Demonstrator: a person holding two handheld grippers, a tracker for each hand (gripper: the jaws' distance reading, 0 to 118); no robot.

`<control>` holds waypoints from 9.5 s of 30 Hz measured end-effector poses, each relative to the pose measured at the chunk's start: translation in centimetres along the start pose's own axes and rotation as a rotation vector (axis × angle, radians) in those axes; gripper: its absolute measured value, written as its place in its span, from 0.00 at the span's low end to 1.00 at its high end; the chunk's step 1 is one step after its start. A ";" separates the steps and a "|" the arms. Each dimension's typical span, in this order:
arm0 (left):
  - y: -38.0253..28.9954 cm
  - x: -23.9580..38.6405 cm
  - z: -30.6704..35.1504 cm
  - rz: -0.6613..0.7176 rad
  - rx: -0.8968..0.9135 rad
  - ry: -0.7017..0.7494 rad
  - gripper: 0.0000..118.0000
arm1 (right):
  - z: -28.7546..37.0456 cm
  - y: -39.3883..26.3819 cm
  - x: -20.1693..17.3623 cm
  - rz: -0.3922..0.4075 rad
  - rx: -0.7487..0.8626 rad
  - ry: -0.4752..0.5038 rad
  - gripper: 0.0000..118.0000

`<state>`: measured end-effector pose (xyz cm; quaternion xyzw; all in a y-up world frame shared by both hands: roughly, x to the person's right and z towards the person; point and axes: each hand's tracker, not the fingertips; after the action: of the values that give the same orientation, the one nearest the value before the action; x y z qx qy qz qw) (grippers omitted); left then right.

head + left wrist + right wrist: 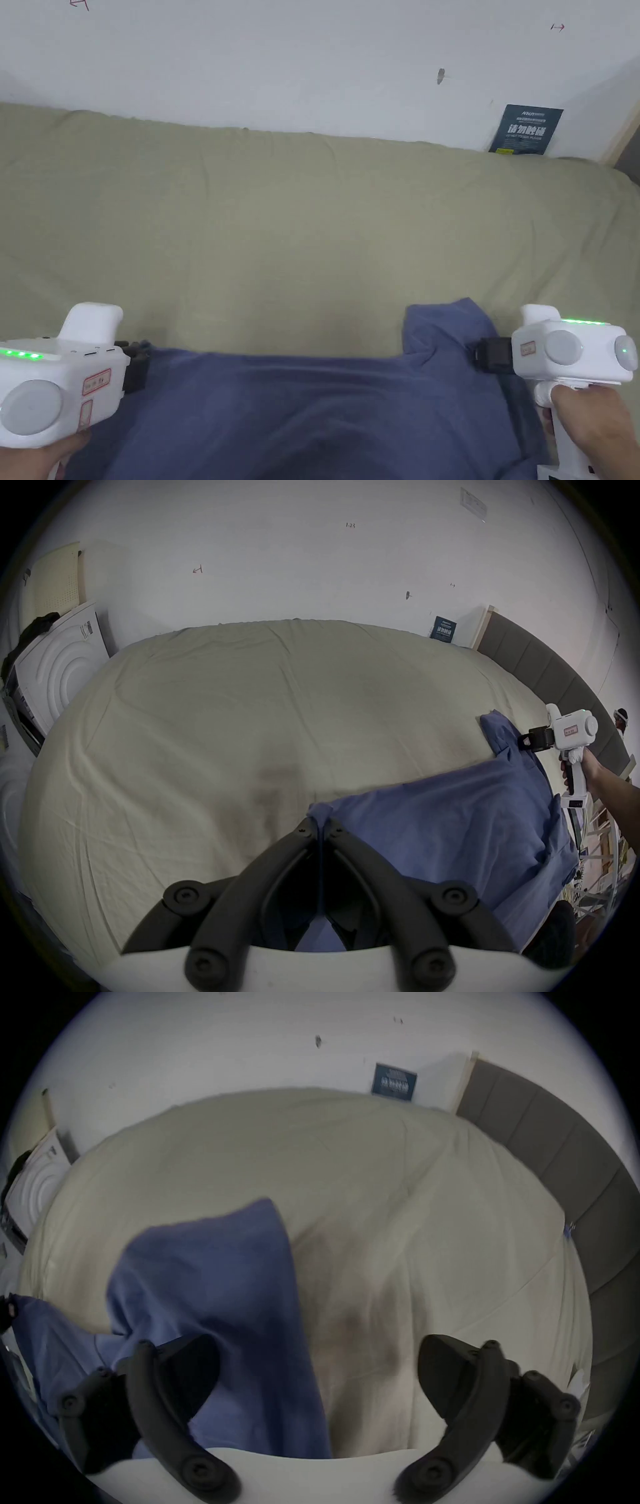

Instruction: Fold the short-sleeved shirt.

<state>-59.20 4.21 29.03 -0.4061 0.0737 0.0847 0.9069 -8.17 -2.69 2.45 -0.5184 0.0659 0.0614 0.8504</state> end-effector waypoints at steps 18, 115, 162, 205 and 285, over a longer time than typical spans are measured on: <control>-2.5 -0.8 10.4 0.036 0.099 -0.014 0.00 | 19.9 -7.2 0.7 0.145 0.352 0.181 0.01; -14.2 4.4 12.2 0.168 -0.068 -0.160 0.06 | 37.3 -35.0 -7.0 0.110 0.837 0.306 0.00; -17.0 2.8 16.4 0.084 0.073 -0.248 0.63 | 35.8 -35.8 -6.8 0.081 0.787 0.356 0.00; -14.6 -7.3 15.5 0.426 0.053 -0.132 0.07 | 37.4 -36.0 -8.8 0.153 0.817 0.376 0.00; -14.9 -30.6 11.5 0.537 -0.066 -0.253 0.18 | 17.8 -29.5 -15.3 -0.158 0.129 0.976 0.00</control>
<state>-85.08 0.19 53.64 -0.3877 0.0622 0.3736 0.8404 -17.22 -0.81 39.01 -0.4363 0.4203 -0.2573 0.7528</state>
